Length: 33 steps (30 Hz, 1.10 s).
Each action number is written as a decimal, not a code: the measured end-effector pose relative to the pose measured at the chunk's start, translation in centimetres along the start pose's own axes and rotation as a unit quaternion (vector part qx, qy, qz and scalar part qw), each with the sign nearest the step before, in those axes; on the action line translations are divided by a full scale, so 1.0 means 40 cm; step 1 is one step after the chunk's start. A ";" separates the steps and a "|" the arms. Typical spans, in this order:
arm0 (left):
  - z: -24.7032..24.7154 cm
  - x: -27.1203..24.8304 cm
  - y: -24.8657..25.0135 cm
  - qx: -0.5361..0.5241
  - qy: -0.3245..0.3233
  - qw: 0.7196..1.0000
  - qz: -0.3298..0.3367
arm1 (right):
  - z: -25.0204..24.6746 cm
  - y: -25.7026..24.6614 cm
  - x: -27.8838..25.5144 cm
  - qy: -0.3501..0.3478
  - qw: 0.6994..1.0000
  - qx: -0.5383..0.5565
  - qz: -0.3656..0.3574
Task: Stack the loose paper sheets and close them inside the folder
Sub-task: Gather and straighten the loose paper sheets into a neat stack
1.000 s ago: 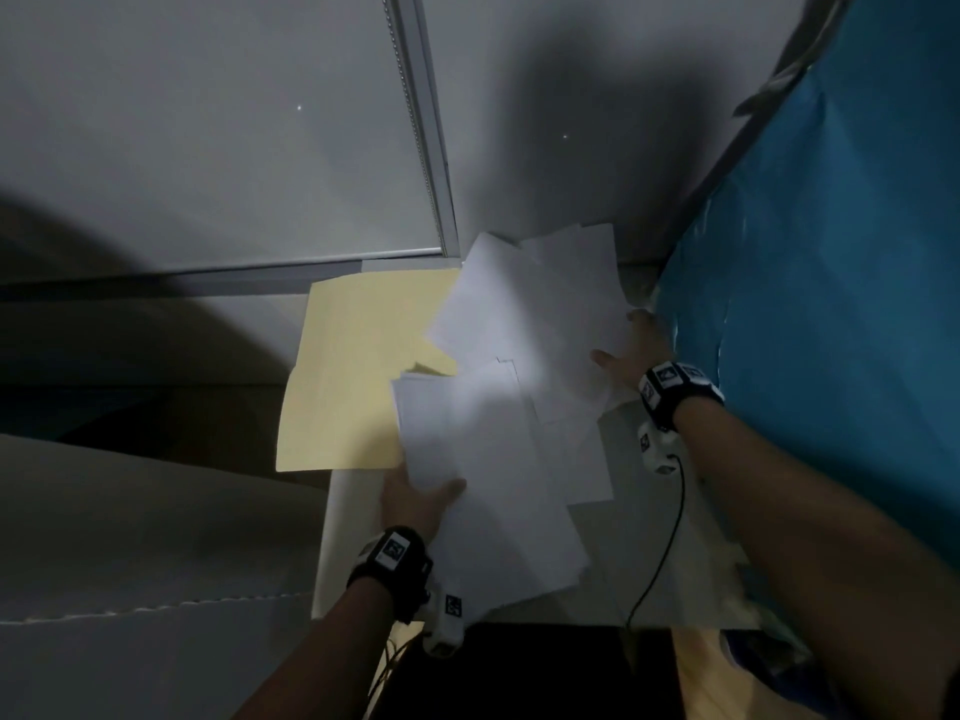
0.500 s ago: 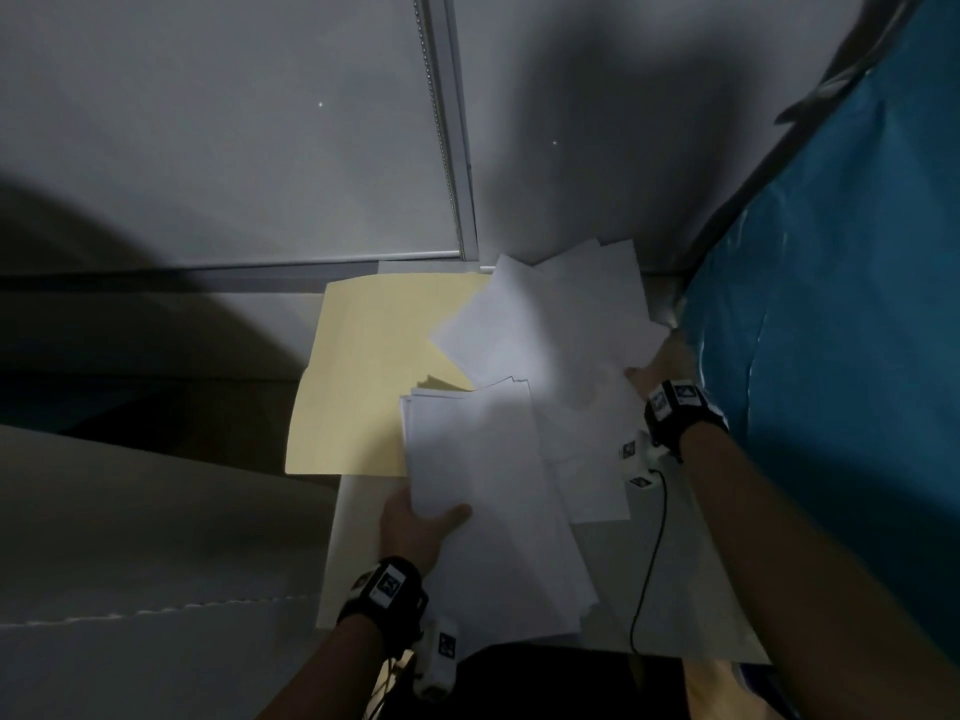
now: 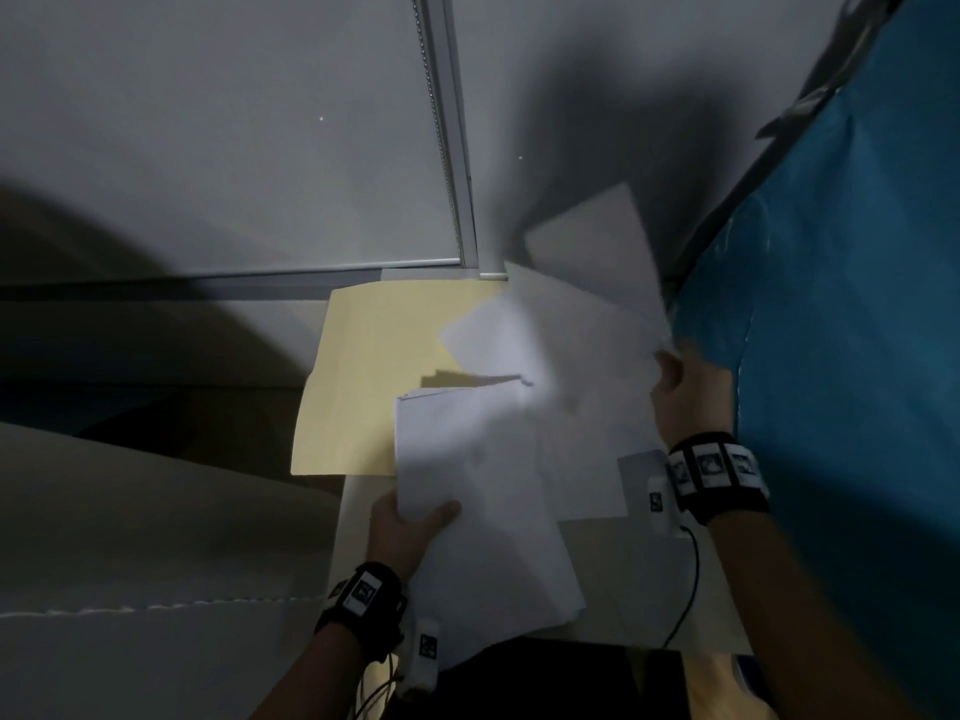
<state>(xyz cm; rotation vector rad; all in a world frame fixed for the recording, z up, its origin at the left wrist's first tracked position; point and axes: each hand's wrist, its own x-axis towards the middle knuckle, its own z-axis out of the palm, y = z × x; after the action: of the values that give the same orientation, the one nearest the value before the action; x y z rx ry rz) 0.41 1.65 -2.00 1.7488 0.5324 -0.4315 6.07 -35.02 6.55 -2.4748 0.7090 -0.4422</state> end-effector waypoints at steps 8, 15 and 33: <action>0.042 0.042 0.006 0.024 -0.028 0.999 -0.025 | -0.061 -0.035 -0.028 -0.001 0.945 0.272 0.182; 0.065 0.024 0.013 -0.073 0.022 0.994 -0.085 | 0.122 0.034 -0.326 -0.180 0.907 0.248 0.289; 0.055 0.013 0.022 -0.106 -0.021 0.993 -0.039 | 0.083 0.155 -0.271 -0.249 0.937 0.046 0.240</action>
<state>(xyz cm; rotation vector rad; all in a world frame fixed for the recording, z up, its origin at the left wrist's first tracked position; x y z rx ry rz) 1.31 -0.61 -2.09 1.5153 0.5951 -0.4493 -3.71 -32.09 -1.40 -2.0895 0.9956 0.3173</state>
